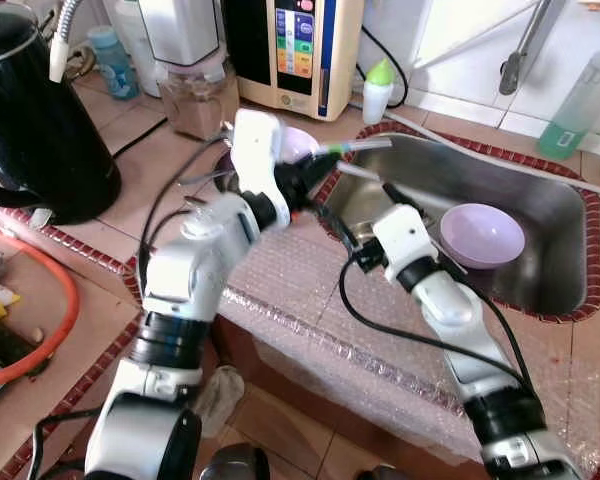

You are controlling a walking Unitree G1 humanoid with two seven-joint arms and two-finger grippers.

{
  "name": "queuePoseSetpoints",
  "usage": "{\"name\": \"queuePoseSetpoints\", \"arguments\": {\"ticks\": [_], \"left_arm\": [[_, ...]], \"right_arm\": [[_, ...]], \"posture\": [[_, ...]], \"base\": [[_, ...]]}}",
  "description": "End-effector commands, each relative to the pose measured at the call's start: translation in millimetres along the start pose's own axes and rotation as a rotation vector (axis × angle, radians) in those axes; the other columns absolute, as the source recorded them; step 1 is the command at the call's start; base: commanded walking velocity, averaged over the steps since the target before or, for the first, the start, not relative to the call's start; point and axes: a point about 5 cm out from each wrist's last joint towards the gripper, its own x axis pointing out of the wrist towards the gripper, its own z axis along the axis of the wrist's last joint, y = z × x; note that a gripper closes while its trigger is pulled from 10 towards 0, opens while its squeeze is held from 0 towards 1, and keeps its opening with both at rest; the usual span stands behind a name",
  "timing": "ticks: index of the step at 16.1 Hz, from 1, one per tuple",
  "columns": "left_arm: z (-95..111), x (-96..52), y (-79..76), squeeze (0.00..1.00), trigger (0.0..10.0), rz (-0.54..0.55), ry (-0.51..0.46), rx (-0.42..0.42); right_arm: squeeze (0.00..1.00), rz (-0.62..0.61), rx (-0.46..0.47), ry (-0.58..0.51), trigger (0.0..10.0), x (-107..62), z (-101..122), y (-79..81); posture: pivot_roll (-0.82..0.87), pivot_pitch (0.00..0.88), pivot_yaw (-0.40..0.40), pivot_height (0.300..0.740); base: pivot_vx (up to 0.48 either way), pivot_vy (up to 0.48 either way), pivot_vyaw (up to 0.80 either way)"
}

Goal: Kitchen organization

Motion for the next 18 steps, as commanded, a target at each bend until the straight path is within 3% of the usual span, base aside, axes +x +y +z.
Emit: {"name": "queuePoseSetpoints", "arguments": {"ticks": [1, 3, 4, 5, 10, 18], "left_arm": [[2.8, -1.0, -4.0, 0.00, 0.0, -0.019, 0.003, 0.021], [-4.0, -1.1, -9.7, 0.00, 0.0, -0.030, 0.030, 0.013], [-4.6, -1.1, -10.8, 0.00, 0.0, -0.032, 0.033, 0.012], [-4.9, -1.2, -12.0, 0.00, 0.0, -0.034, 0.036, 0.009], [-9.5, -4.1, -11.9, 0.00, 0.0, -0.012, 0.045, 0.012], [-13.0, -5.7, -4.3, 0.00, 0.0, 0.033, 0.042, 0.032]], "right_arm": [[0.00, -0.007, -0.016, 0.000, 10.0, 2.2, -1.4, -1.4], [0.00, -0.028, -0.039, -0.012, 10.0, 17.3, -0.9, -3.1], [0.00, -0.030, -0.041, -0.012, 3.4, 21.8, -0.8, -3.1], [0.00, -0.029, -0.039, -0.013, 0.0, 25.8, -0.4, -3.1], [0.00, -0.038, -0.025, -0.015, 0.0, 38.6, -0.6, -3.2], [0.00, -0.030, 0.019, -0.010, 0.0, 34.9, -8.1, -4.2]], "posture": [[0.03, 0.015, 0.063, 0.740], [0.03, 0.016, 0.059, 0.740], [0.03, 0.016, 0.056, 0.740], [0.04, 0.016, 0.053, 0.740], [0.05, 0.014, 0.037, 0.740], [0.04, 0.013, 0.031, 0.740]], "base": [[0.000, 0.000, 0.00], [0.000, 0.000, 0.00], [0.000, 0.000, 0.00], [0.000, 0.000, 0.00], [0.000, 0.000, 0.00], [0.000, 0.000, 0.00]]}}
